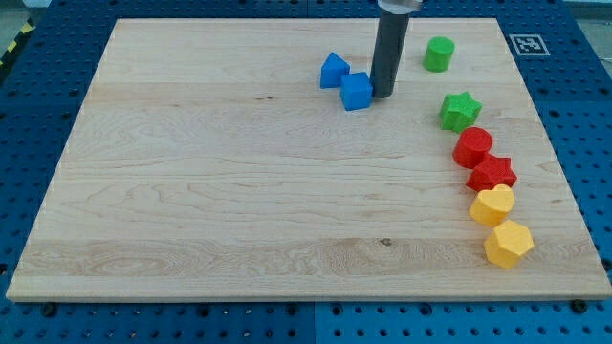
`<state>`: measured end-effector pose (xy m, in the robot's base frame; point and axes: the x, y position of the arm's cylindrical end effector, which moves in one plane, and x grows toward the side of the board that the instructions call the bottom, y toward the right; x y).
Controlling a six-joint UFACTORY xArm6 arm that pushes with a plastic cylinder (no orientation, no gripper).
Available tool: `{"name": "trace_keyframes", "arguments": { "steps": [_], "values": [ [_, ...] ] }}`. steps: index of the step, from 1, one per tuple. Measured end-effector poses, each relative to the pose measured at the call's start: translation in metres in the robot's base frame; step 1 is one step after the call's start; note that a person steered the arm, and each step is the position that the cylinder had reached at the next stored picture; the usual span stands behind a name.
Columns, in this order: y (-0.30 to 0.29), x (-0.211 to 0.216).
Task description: Move the yellow heart a bit left
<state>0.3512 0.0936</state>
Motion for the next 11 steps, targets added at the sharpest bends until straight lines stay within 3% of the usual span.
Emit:
{"name": "trace_keyframes", "arguments": {
  "steps": [1,4,6,7,9,11],
  "values": [
    [0.002,0.000],
    [0.162,0.003],
    [0.205,0.138],
    [0.207,0.178],
    [0.182,0.181],
    [0.111,0.180]
  ]
}}
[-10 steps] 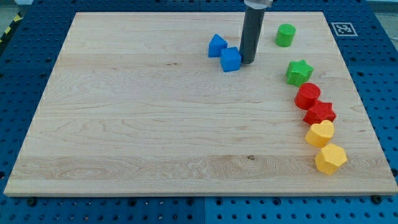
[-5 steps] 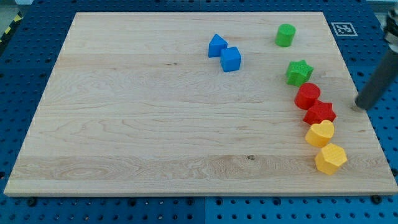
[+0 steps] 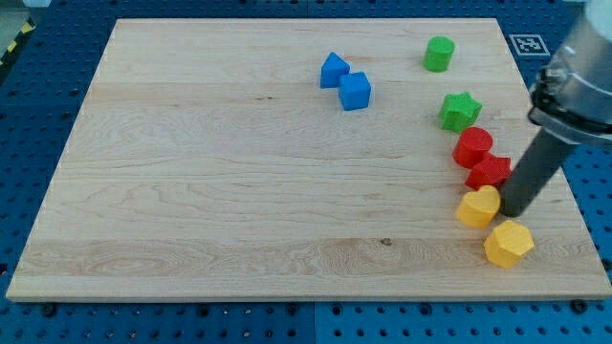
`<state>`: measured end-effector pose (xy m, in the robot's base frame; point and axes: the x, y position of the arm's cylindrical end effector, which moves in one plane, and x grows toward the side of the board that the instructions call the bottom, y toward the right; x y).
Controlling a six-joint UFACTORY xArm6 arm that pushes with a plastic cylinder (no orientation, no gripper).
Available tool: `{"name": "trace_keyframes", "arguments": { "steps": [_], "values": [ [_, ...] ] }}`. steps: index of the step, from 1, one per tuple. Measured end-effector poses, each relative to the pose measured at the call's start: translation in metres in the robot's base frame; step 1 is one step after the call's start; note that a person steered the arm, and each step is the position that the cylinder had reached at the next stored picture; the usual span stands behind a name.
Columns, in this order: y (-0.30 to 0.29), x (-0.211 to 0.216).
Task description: Move the yellow heart a bit left
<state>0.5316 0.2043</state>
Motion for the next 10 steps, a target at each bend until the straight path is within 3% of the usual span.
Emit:
{"name": "trace_keyframes", "arguments": {
  "steps": [2,7,10],
  "values": [
    [-0.038,-0.008],
    [-0.029,0.013],
    [-0.077,0.023]
  ]
}}
